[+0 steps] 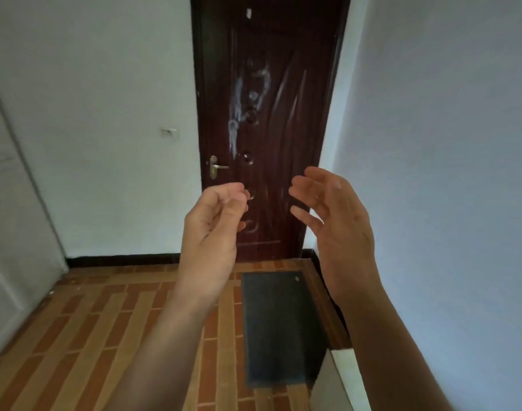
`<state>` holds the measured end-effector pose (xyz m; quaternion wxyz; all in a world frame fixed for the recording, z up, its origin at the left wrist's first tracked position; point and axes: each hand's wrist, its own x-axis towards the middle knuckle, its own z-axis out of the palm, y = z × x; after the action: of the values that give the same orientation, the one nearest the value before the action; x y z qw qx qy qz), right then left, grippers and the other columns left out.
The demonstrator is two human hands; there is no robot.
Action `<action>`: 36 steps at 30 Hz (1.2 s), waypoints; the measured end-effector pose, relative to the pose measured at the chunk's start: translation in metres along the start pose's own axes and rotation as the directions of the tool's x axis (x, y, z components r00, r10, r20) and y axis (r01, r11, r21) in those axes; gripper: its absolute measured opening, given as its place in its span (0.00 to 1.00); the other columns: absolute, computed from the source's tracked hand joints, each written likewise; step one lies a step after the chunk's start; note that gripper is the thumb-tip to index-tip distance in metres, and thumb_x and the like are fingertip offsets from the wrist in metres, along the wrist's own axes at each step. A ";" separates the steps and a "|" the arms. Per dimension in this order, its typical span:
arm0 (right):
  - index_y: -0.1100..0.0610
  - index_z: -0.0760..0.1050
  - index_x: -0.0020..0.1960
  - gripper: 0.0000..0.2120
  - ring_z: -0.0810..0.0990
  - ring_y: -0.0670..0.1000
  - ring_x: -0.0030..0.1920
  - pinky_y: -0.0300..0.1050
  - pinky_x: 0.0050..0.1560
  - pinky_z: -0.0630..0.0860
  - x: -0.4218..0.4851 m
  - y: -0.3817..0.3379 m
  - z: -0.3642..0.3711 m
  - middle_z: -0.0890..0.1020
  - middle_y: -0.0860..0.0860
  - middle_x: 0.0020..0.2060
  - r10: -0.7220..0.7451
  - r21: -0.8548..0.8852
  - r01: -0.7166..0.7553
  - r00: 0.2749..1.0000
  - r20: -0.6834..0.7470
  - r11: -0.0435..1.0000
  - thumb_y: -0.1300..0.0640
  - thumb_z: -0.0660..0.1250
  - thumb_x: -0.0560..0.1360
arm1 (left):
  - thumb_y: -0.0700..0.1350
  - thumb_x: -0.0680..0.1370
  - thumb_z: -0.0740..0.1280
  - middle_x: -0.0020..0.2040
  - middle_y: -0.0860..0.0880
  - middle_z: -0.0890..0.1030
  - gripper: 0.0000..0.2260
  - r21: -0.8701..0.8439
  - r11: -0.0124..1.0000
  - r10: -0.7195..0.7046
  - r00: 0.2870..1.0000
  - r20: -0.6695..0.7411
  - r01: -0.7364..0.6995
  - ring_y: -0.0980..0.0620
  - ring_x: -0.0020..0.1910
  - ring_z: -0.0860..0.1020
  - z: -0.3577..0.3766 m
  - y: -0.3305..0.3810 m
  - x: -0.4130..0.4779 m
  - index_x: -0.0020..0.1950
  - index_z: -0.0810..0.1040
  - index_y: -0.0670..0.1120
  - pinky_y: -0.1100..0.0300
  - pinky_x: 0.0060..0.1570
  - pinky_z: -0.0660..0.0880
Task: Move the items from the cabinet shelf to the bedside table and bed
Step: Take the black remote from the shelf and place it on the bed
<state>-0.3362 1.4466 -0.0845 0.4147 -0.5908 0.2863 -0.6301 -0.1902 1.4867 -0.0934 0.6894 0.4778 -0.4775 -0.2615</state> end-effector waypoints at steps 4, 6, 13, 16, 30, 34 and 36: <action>0.52 0.76 0.64 0.16 0.83 0.48 0.62 0.54 0.68 0.76 0.013 0.011 0.051 0.84 0.49 0.59 0.046 0.087 -0.059 0.988 0.148 0.995 0.46 0.57 0.82 | 0.50 0.82 0.62 0.54 0.54 0.84 0.10 0.025 0.999 0.041 0.990 -0.135 -0.038 0.57 0.54 0.82 -0.049 0.005 0.012 0.57 0.80 0.50 0.57 0.57 0.80; 0.52 0.76 0.65 0.19 0.82 0.47 0.62 0.55 0.69 0.75 0.019 0.019 0.071 0.84 0.49 0.60 0.064 0.115 -0.090 0.975 0.211 0.989 0.44 0.58 0.80 | 0.50 0.82 0.62 0.54 0.54 0.84 0.09 0.048 0.998 0.057 0.978 -0.200 -0.048 0.56 0.54 0.82 -0.067 0.006 0.016 0.57 0.80 0.51 0.58 0.56 0.80; 0.50 0.78 0.63 0.20 0.82 0.48 0.63 0.55 0.68 0.76 0.049 0.053 0.122 0.84 0.50 0.60 0.049 0.254 -0.168 0.908 0.417 0.953 0.42 0.57 0.79 | 0.51 0.82 0.61 0.55 0.55 0.84 0.11 0.183 0.983 0.099 0.923 -0.372 -0.031 0.58 0.55 0.82 -0.105 0.003 0.031 0.58 0.80 0.51 0.59 0.54 0.79; 0.50 0.78 0.62 0.19 0.82 0.48 0.63 0.54 0.67 0.76 0.067 0.065 0.142 0.84 0.50 0.59 0.022 0.302 -0.205 0.859 0.512 0.931 0.43 0.58 0.79 | 0.50 0.83 0.60 0.56 0.54 0.84 0.11 0.228 0.974 0.124 0.877 -0.463 -0.018 0.57 0.55 0.82 -0.110 0.004 0.041 0.59 0.80 0.50 0.57 0.55 0.79; 0.53 0.76 0.64 0.21 0.82 0.49 0.62 0.55 0.67 0.77 0.127 0.097 0.218 0.84 0.51 0.59 -0.081 0.379 -0.372 0.615 0.784 0.847 0.44 0.57 0.78 | 0.47 0.83 0.60 0.56 0.51 0.83 0.11 0.441 0.897 0.302 0.692 -0.656 0.025 0.53 0.56 0.82 -0.134 0.006 0.061 0.61 0.79 0.47 0.50 0.58 0.79; 0.52 0.77 0.62 0.17 0.83 0.49 0.61 0.53 0.66 0.78 0.118 0.100 0.262 0.84 0.51 0.58 -0.121 0.395 -0.402 0.558 0.821 0.826 0.45 0.57 0.81 | 0.46 0.83 0.59 0.56 0.51 0.84 0.11 0.478 0.877 0.342 0.634 -0.693 0.049 0.53 0.55 0.82 -0.169 0.009 0.060 0.60 0.79 0.47 0.51 0.57 0.80; 0.53 0.76 0.63 0.19 0.83 0.50 0.61 0.52 0.65 0.79 0.112 0.100 0.286 0.84 0.51 0.58 -0.138 0.399 -0.421 0.528 0.838 0.814 0.45 0.57 0.80 | 0.46 0.83 0.59 0.56 0.51 0.84 0.11 0.481 0.875 0.352 0.604 -0.716 0.060 0.52 0.55 0.82 -0.189 0.009 0.060 0.60 0.79 0.47 0.51 0.57 0.80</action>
<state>-0.0322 1.3377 -0.0730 0.7054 -0.6421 -0.0959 -0.2846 0.0050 1.5187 -0.0774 0.7138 0.6492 -0.2131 0.1537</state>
